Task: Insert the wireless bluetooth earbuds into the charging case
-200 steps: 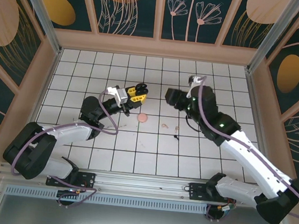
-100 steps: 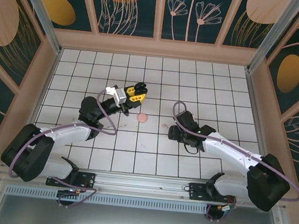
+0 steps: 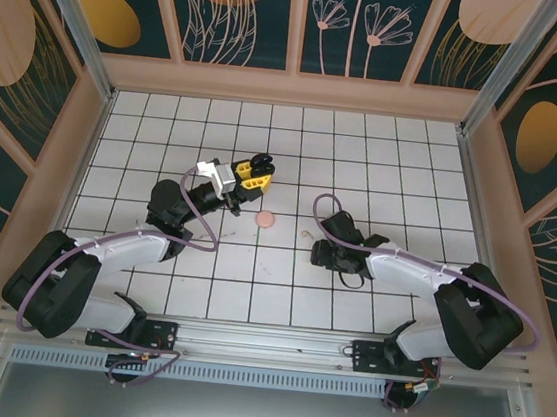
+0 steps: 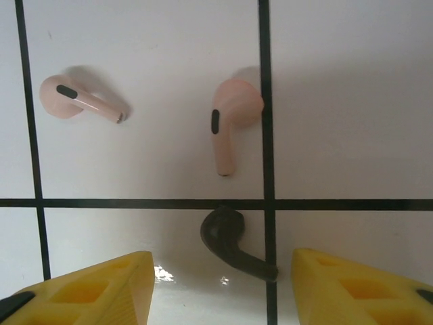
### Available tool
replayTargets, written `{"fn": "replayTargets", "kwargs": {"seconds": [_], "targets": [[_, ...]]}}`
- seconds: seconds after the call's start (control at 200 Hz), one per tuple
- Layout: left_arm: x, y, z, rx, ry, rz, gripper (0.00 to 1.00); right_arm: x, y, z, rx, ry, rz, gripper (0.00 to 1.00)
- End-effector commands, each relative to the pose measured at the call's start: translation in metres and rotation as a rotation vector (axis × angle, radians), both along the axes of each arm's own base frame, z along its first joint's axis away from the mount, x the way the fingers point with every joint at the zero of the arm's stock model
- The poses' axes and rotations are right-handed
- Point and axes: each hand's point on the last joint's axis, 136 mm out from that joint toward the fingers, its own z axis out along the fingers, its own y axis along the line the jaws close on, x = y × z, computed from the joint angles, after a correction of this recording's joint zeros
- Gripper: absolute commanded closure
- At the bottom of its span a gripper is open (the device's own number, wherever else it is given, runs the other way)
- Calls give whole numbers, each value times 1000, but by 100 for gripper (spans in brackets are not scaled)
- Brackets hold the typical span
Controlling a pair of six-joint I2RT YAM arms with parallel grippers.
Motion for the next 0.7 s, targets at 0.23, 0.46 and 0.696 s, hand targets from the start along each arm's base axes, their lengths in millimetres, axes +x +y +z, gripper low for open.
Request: {"fn": "replayTargets", "kwargs": {"seconds": [0.23,0.46,0.696], "targets": [[-1,0,9,-21,-14,-5,100,1,15,4,73,9,21,50],[0,0,8,-22,-8,-4,100,3,8,11,46,-2,-29,51],[0,0,5,-20,-1,-5,100,16,-11,16,-82,-10,-125,49]]}}
